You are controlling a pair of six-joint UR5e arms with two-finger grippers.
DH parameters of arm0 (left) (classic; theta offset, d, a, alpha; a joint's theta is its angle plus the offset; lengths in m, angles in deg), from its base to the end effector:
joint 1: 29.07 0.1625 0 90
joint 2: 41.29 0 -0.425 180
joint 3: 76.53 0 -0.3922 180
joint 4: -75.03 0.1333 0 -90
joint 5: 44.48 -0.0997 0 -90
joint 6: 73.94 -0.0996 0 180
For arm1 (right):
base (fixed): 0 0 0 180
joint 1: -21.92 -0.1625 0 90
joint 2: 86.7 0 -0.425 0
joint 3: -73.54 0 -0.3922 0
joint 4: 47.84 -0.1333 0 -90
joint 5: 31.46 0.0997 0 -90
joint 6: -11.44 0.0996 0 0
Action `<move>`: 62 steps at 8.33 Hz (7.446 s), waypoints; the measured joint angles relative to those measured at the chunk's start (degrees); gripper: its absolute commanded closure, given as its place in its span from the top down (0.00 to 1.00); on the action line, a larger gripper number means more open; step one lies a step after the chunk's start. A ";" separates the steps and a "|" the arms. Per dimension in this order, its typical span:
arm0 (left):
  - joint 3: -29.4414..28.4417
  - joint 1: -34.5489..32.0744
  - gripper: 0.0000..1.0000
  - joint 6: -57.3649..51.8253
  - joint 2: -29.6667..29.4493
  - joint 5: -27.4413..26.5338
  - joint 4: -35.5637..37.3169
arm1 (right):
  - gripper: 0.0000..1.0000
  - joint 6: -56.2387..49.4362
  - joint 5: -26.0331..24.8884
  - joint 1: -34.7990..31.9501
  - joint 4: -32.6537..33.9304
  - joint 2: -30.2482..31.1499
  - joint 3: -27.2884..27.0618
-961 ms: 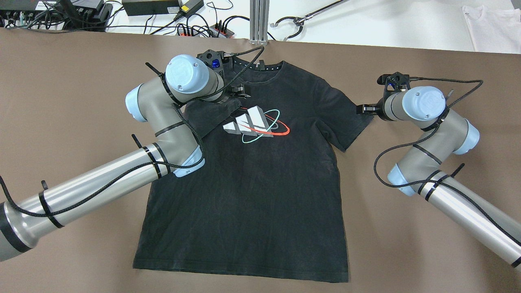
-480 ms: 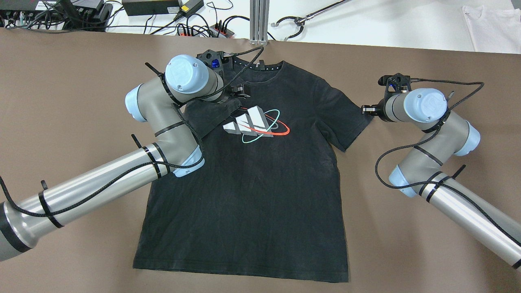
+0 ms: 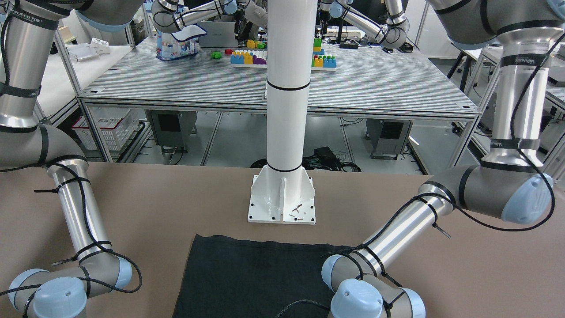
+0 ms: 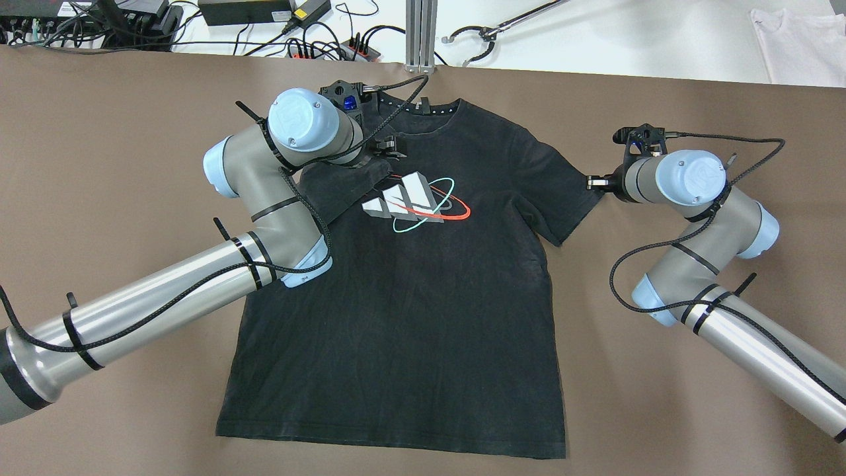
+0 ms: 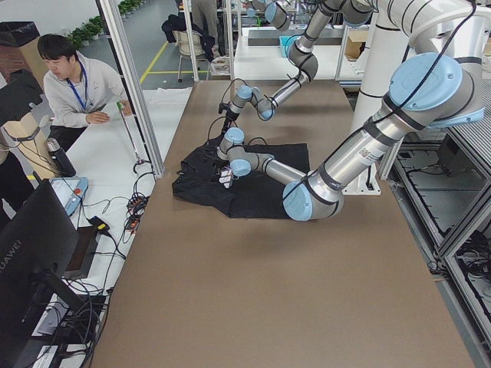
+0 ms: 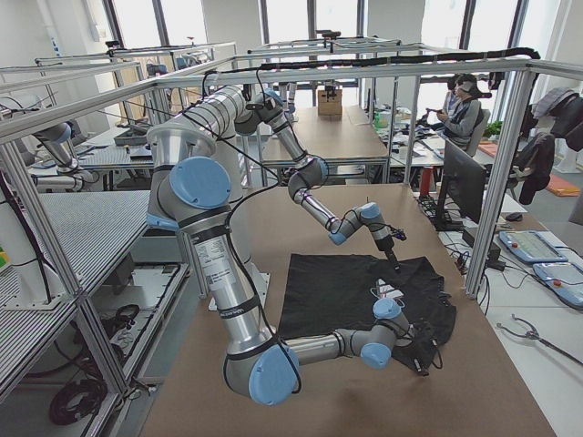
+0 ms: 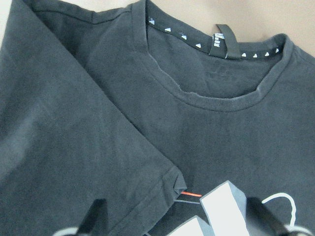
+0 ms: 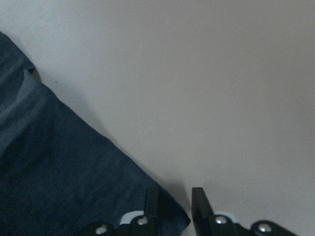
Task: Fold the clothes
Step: 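Grasp the other sleeve with the right gripper while the left gripper holds, then fold the sleeve inward over the chest with the right gripper, then move both grippers to the hem corners nearest the robot, then lower both grippers and pinch the two hem corners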
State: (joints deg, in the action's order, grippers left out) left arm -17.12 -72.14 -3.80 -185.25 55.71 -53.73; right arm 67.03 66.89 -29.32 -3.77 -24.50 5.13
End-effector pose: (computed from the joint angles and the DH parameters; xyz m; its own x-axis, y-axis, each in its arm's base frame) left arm 0.5324 -0.6561 0.2147 0.5107 -0.0197 -0.8595 0.4087 0.8851 0.2225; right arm -0.3625 -0.6414 0.4778 0.7124 -0.0057 0.7017 -0.3602 0.8552 0.3726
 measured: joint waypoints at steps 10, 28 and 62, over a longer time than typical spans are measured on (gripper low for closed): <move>0.26 -6.39 1.00 -9.02 3.84 7.46 -0.49 | 0.00 16.59 -0.69 3.25 13.61 -12.44 -4.67; 20.84 -2.55 1.00 -3.16 18.68 3.01 -1.06 | 0.95 14.65 -5.92 14.26 25.49 -7.86 -20.29; 57.40 37.49 0.00 11.95 60.41 -21.62 -0.87 | 0.86 32.61 -21.23 44.91 30.87 29.91 -56.31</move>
State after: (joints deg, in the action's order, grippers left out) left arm 40.28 -34.65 8.15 -124.83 34.09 -54.60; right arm 99.64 45.66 15.59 27.10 5.40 -51.18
